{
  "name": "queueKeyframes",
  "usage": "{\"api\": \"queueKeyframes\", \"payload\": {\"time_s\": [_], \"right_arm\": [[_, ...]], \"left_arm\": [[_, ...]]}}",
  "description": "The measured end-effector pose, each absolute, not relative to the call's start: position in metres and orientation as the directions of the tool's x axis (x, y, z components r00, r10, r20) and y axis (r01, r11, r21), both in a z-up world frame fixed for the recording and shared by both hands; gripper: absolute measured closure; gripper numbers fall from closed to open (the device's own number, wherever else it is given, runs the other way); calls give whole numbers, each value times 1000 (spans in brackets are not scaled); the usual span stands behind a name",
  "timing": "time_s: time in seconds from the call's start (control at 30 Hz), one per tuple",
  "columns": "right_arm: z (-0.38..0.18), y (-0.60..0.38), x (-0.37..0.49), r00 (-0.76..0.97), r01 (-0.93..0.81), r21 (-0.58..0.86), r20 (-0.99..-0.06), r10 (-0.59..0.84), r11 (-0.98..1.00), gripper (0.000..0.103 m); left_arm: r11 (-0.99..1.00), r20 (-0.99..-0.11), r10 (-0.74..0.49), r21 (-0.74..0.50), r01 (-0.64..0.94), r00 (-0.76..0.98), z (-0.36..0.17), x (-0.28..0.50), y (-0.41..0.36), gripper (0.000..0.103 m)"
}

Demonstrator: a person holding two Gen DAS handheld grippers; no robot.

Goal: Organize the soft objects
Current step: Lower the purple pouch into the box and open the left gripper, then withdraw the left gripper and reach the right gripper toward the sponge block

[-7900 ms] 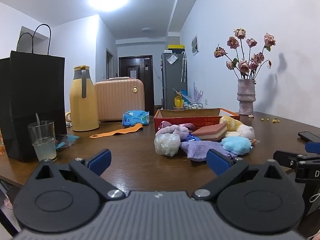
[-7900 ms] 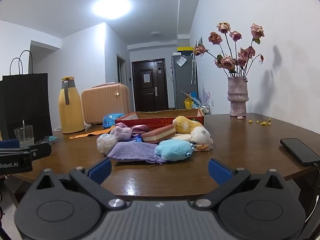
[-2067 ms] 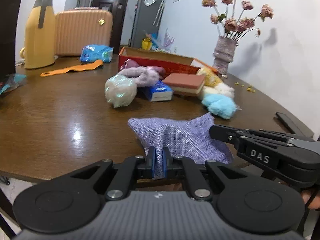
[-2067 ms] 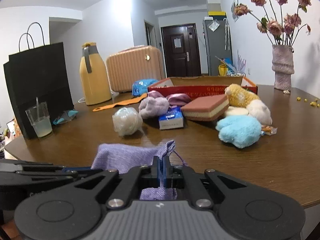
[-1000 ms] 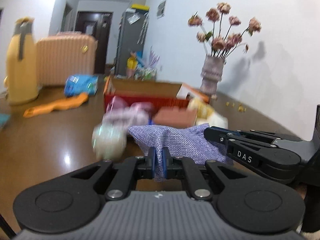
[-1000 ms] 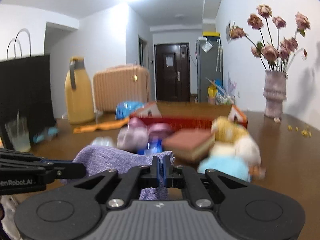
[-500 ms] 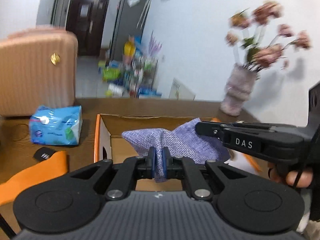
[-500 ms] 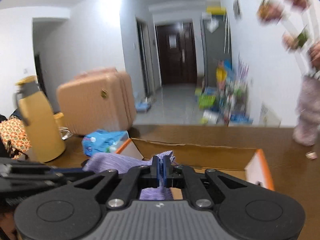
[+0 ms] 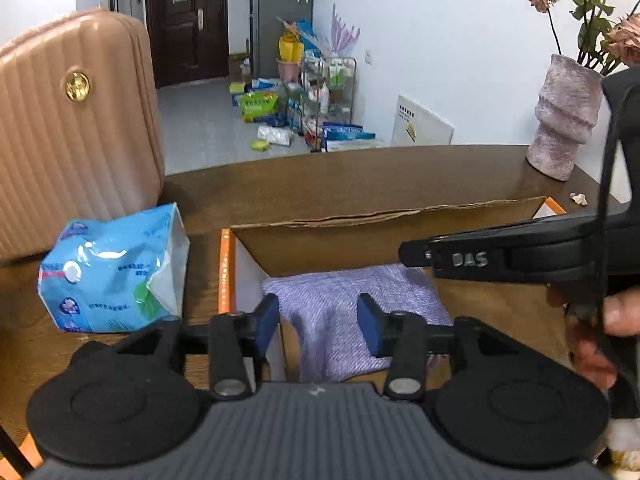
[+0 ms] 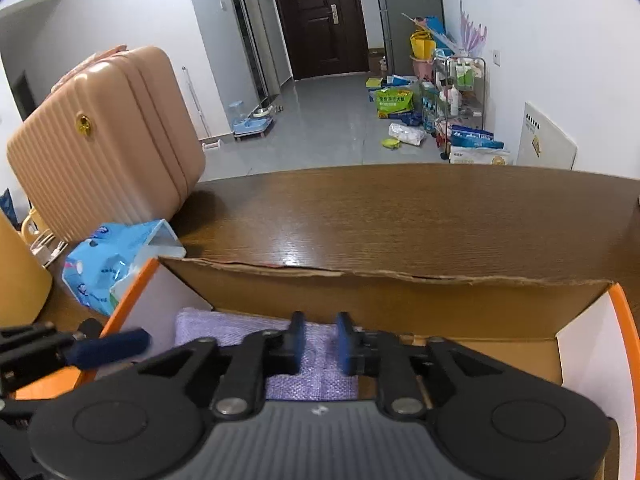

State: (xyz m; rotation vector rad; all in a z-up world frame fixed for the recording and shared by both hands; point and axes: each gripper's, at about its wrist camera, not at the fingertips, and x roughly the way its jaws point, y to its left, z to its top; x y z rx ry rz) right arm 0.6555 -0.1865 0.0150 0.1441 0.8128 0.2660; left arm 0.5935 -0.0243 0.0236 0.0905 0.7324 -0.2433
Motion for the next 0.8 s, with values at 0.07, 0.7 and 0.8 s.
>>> {"api": "queueKeyframes", "payload": {"time_s": [0.07, 0.7, 0.8], "right_arm": [[19, -189, 644, 666, -176, 234, -687, 291, 956, 82], [119, -270, 344, 874, -284, 86, -387, 294, 955, 22], [106, -271, 288, 900, -279, 46, -335, 278, 959, 17]], "left_arm": [[967, -666, -193, -7, 253, 720, 29, 587, -23, 58], [995, -327, -86, 26, 101, 941, 103, 277, 25, 8], [995, -285, -87, 18, 96, 954, 91, 234, 24, 4]]}}
